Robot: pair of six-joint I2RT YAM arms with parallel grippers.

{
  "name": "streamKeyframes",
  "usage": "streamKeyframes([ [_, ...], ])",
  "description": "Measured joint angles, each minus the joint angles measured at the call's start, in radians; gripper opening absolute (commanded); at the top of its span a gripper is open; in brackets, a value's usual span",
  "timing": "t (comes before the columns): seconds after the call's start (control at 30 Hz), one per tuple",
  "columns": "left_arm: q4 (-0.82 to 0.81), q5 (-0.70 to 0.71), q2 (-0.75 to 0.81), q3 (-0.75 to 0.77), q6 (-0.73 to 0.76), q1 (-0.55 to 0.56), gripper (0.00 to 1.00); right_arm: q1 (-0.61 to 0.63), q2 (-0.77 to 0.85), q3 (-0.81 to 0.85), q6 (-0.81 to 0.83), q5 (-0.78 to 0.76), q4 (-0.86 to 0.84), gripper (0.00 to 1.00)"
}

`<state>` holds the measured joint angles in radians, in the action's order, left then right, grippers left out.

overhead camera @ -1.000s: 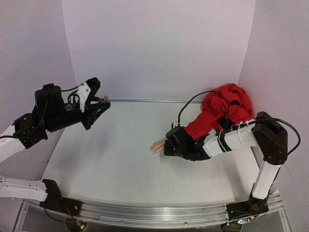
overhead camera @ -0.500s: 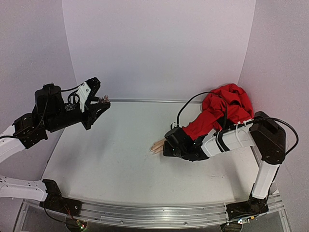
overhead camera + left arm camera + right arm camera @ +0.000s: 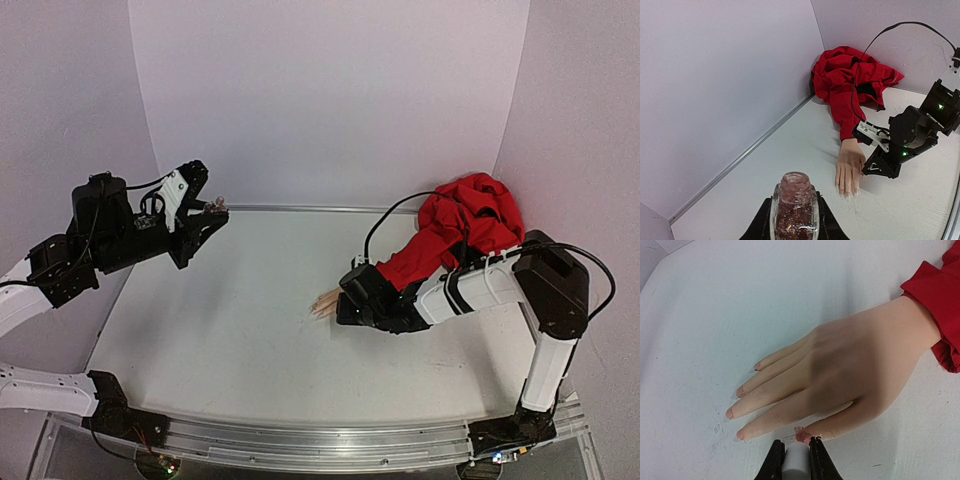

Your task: Paint the nails

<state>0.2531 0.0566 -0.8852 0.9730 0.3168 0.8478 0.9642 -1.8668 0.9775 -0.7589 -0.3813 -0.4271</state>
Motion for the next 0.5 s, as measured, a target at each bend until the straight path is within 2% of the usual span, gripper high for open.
streamKeyframes([
  [0.5,0.000,0.000,0.000,0.000,0.000,0.000,0.00,-0.002,-0.016,0.002,0.000,0.030,-0.013,0.00],
])
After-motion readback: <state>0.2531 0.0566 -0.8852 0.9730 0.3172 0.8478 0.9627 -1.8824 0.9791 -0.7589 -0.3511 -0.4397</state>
